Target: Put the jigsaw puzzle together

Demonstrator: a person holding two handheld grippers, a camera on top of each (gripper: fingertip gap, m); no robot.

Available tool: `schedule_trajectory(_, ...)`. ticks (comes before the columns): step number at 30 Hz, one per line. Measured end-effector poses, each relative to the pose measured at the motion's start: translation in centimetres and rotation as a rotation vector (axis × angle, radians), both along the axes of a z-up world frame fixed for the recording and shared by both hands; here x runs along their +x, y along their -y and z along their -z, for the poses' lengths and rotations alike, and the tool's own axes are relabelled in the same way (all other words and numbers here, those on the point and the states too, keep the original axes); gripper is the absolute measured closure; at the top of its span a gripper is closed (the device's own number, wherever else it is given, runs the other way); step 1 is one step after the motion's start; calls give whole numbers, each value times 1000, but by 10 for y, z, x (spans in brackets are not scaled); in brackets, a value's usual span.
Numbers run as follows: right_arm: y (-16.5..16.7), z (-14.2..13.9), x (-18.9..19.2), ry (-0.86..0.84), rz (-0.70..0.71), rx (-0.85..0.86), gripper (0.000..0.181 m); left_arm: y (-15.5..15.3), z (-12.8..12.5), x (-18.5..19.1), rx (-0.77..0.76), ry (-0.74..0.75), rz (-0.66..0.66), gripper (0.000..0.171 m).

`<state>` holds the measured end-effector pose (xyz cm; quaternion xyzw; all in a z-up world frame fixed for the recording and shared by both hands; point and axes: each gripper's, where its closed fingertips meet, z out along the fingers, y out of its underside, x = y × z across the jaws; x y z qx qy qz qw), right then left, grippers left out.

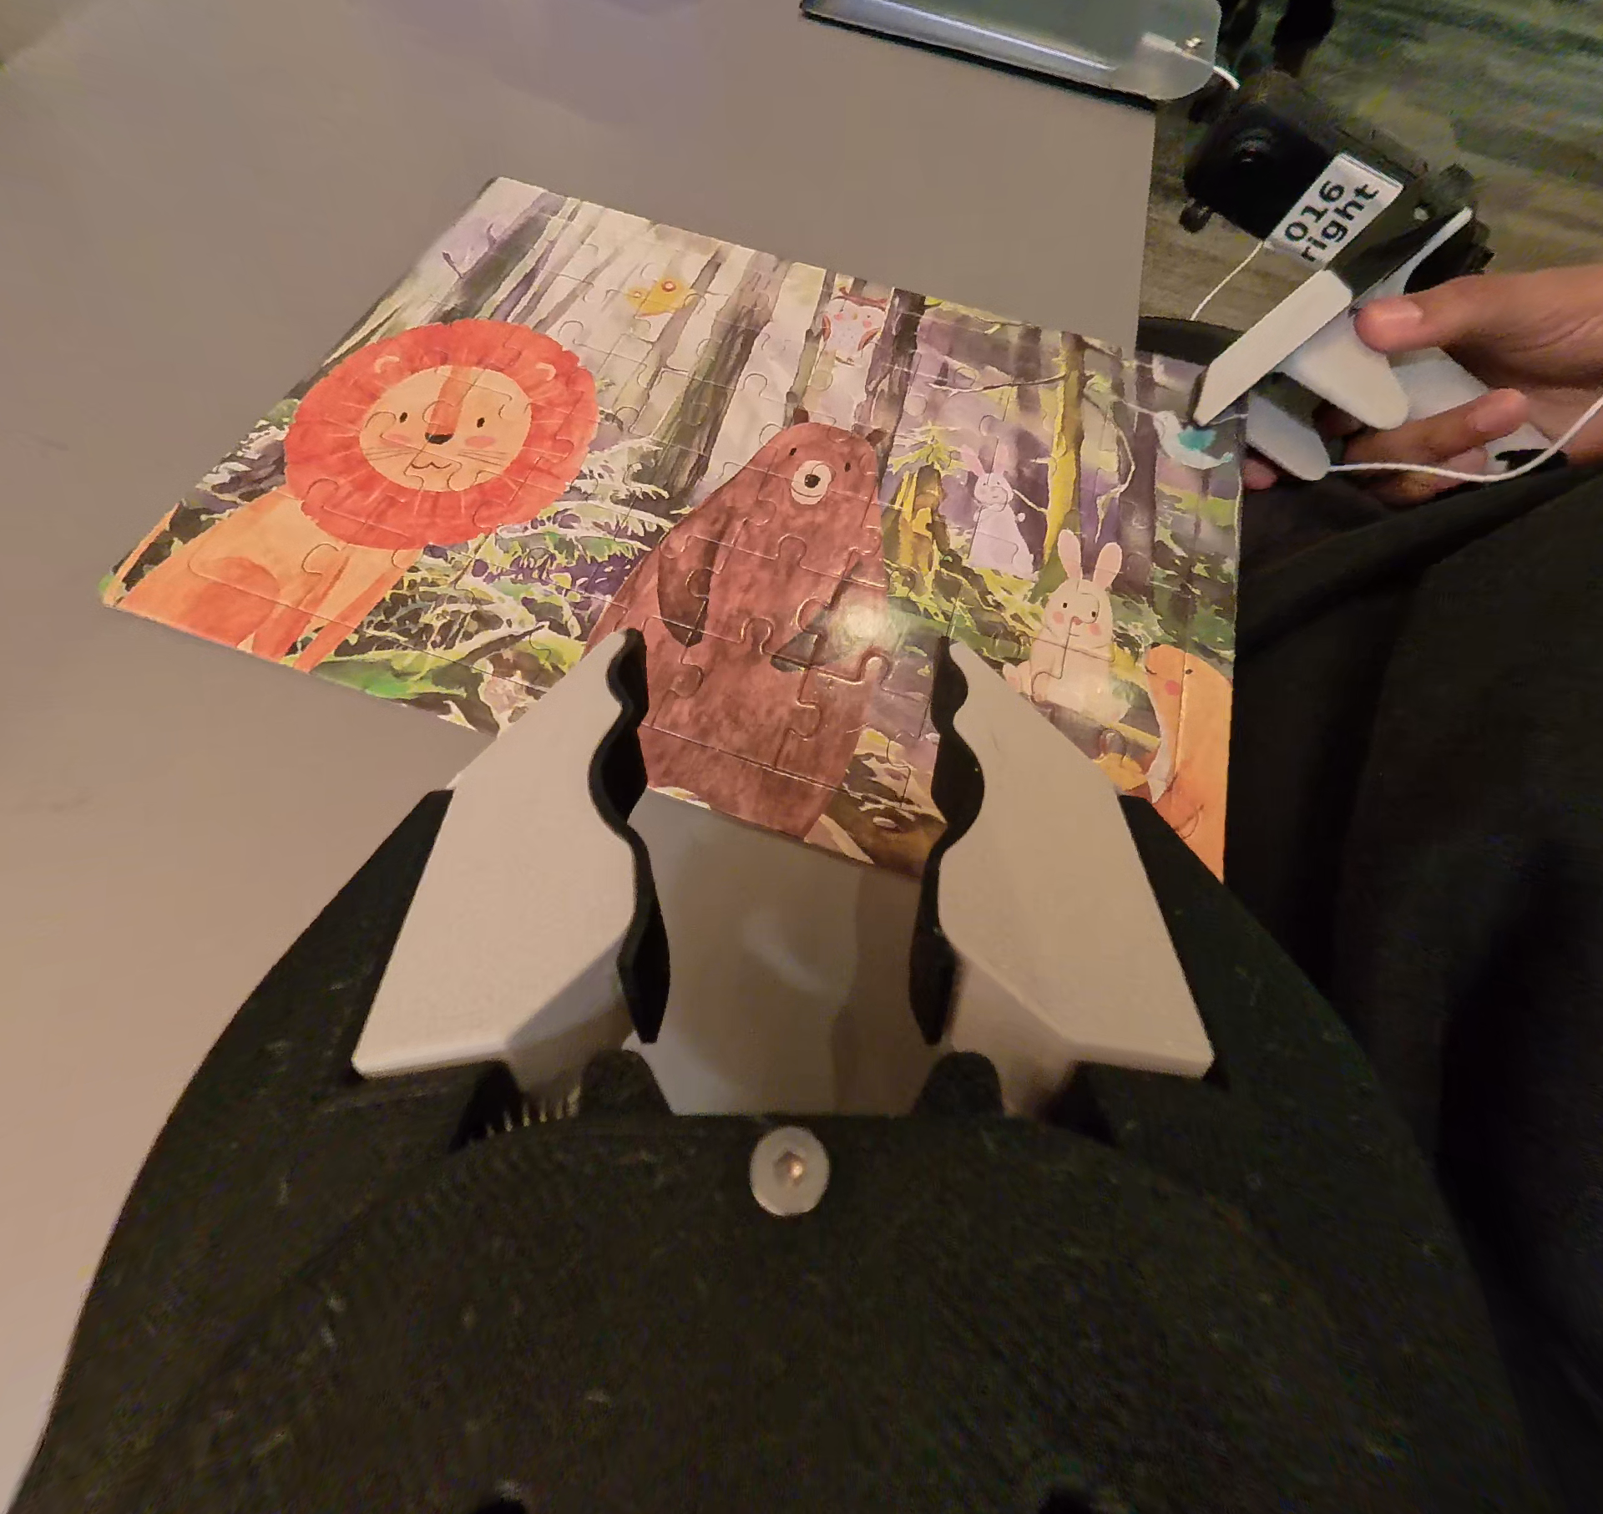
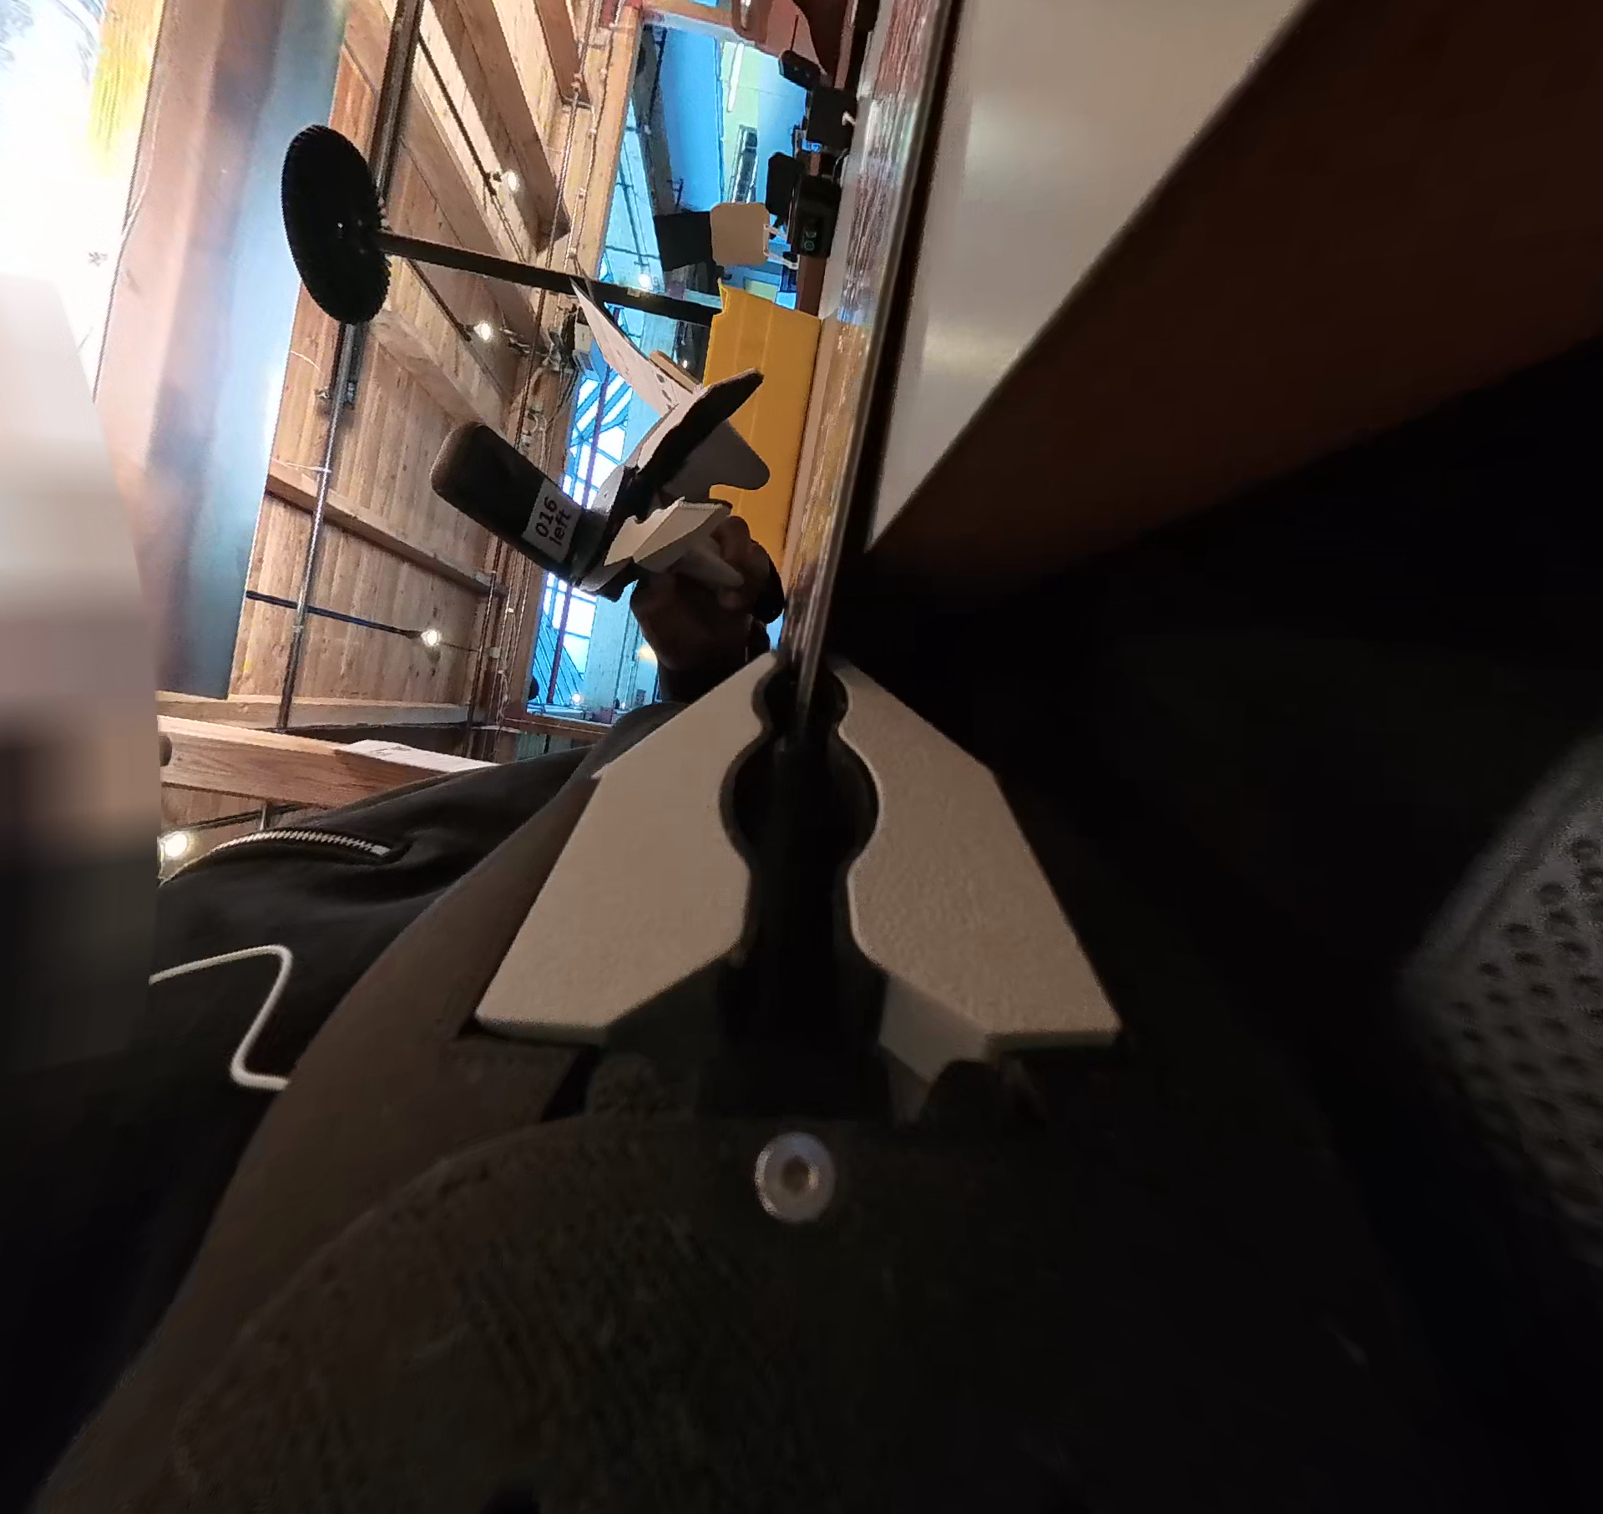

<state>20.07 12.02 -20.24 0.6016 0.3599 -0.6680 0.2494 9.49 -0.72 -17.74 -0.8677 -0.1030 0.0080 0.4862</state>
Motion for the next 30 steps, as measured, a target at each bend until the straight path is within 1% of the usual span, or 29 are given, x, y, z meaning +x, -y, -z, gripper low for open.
schedule_trajectory(3, -1, -6, -2, -8, 34, -4, 180, 2, -1, -2, 5, 0, -8, 107)
schedule_trajectory(7, -5, -32, -3, -78, 60, -35, 179, 4, -5, -5, 26, -6, -24, 108)
schedule_trajectory(11, -10, -63, -10, -140, 58, 24, 178, 6, -18, -12, 89, -32, -63, 108)
schedule_trajectory(14, -20, -76, -18, -146, 53, 82, 178, 9, -26, -16, 134, -36, -85, 108)
schedule_trajectory(17, -31, -74, -21, -121, 49, 166, 178, 10, -25, -14, 136, -21, -85, 108)
schedule_trajectory(21, -35, -53, -9, -36, 39, 223, 179, 10, -19, -9, 110, -31, -71, 108)
schedule_trajectory(25, -17, -36, 10, -6, 6, 211, 176, 9, -15, -5, 80, -56, -60, 109)
schedule_trajectory(28, -3, -33, 14, -36, -18, 197, 175, 4, -11, 0, 67, -43, -32, 109)
schedule_trajectory(30, 6, -31, 16, -44, -53, 168, 169, 1, -9, 4, 49, -46, -13, 109)
